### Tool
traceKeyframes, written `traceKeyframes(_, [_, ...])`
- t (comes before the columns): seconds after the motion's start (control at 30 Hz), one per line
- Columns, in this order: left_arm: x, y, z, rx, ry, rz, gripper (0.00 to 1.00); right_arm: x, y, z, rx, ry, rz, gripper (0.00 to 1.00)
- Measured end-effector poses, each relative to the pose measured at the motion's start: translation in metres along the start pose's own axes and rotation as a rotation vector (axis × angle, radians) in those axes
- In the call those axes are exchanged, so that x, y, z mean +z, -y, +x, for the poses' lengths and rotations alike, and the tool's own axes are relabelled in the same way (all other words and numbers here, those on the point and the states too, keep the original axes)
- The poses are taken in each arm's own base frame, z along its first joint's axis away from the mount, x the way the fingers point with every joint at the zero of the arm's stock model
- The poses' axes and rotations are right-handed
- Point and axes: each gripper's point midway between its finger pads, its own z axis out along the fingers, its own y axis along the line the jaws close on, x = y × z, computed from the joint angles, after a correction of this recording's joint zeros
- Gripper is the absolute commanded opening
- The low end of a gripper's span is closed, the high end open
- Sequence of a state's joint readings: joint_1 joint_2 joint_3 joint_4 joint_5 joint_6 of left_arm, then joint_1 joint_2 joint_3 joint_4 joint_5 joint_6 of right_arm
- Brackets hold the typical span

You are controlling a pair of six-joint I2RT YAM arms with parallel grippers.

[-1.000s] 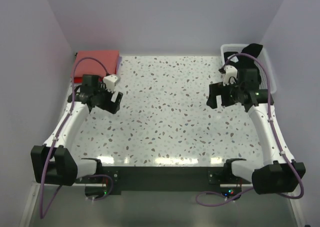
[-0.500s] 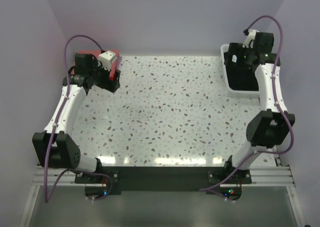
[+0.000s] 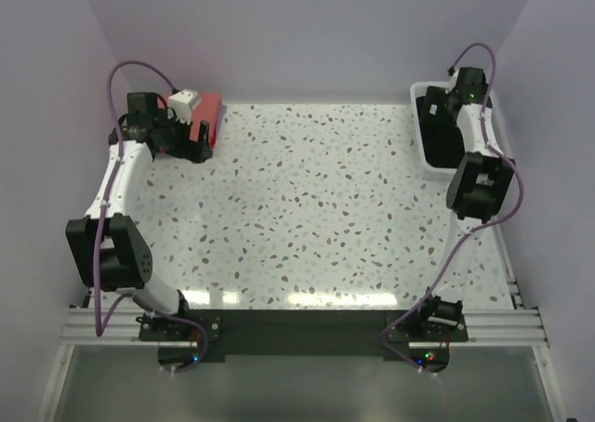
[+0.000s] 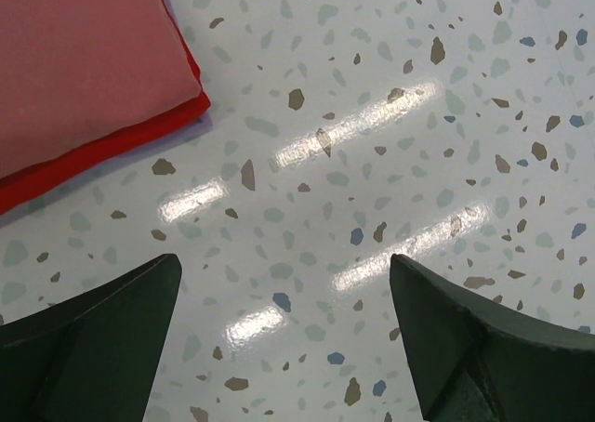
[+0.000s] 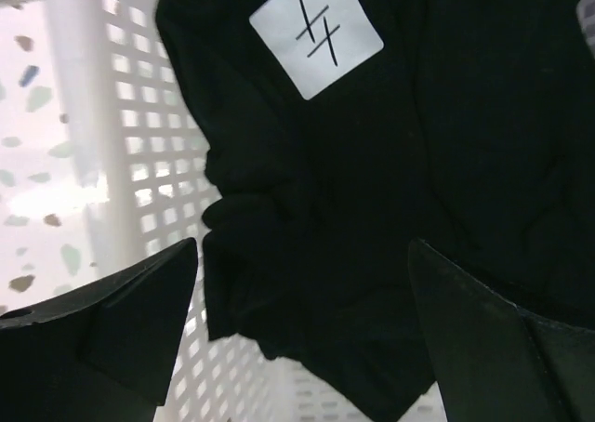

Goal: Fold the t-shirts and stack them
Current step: Grab the tshirt from the pile

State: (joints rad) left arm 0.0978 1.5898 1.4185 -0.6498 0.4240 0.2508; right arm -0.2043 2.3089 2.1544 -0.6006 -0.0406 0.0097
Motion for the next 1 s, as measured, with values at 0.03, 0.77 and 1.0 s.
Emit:
traceKeyframes(0.03, [0.0,0.0,0.001,0.001,-0.006,0.001,1.0,0.01,0.001,0.007,0.0,-0.014,0.006,0.99])
traceKeyframes(0.77, [0.022,-0.009,0.03,0.013,-0.112,0.007,1.0,0.061,0.022,0.041,-0.019,-0.056,0.074,0.9])
traceKeyframes(1.0, [0.021,-0.01,0.032,0.009,-0.126,0.003,1.0,0.064,0.02,0.051,0.008,-0.068,0.051,0.31])
